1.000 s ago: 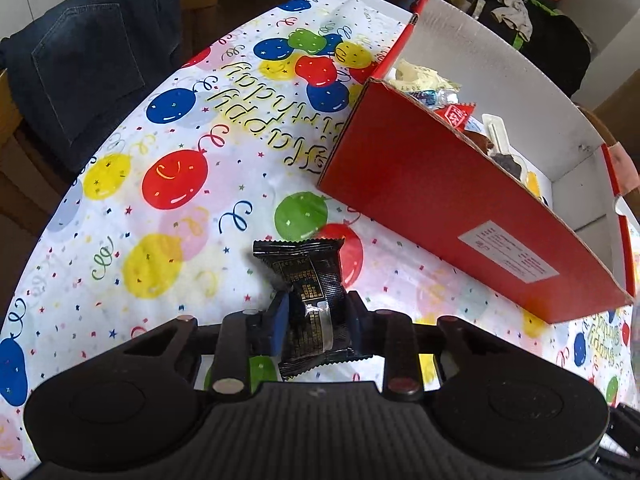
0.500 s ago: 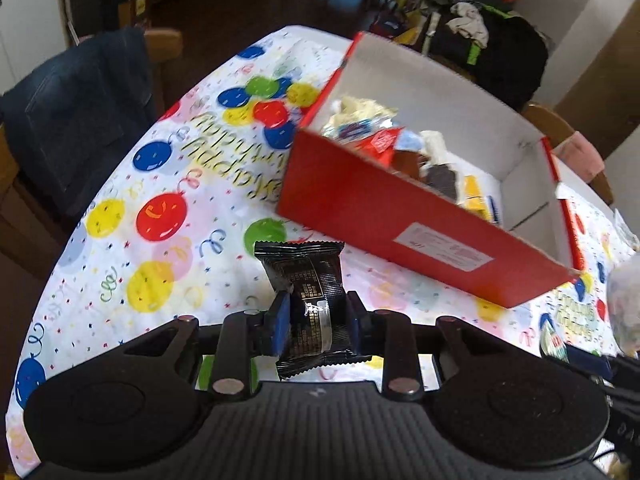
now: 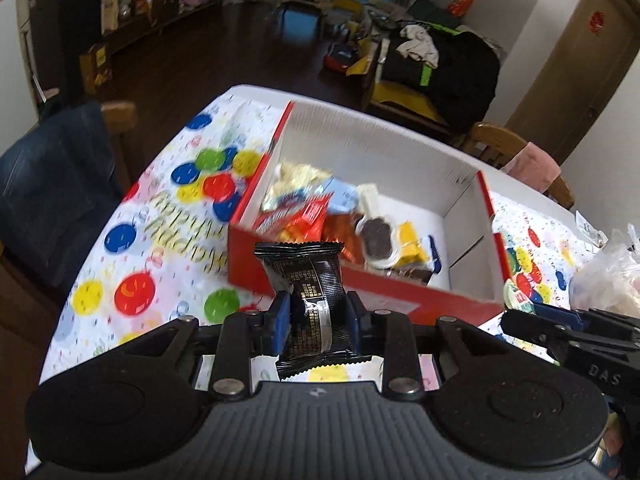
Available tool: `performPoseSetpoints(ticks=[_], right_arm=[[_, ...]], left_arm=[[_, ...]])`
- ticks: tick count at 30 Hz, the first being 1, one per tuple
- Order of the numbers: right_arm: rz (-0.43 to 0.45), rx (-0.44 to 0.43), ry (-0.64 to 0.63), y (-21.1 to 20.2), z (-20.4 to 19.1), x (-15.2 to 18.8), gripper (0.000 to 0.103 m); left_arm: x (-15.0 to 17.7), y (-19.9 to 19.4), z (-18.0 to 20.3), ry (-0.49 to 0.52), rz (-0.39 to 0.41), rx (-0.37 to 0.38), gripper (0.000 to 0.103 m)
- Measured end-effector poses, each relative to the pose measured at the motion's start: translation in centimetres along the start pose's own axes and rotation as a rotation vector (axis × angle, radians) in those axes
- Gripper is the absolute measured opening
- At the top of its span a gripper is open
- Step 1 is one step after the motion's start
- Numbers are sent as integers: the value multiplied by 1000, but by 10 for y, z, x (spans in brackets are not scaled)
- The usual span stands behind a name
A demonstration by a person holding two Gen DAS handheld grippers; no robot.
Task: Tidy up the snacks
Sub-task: 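Carry both snacks over the red box and lower them inside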
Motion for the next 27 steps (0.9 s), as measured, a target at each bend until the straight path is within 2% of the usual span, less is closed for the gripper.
performPoseSetpoints(ticks=[10, 15, 27], right_arm=[[6, 31, 30, 19, 17, -33, 33], [-5, 57, 48, 35, 30, -49, 33], [-84, 126, 72, 79, 52, -62, 33]], left_arm=[[-40, 6, 23, 74, 34, 30, 29], [-60, 23, 36, 110, 5, 49, 29], [-97, 83, 51, 180, -69, 34, 29]])
Point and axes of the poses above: each gripper's, at about its wrist camera, not at the fingertips, and y roughly the way its jaws point, z to its right, x to its underside, the point moved 9 cm from there along y, roughly the way its jaws point, and after that the axes turned 14 degrees about -x, right-handed, at the moved point
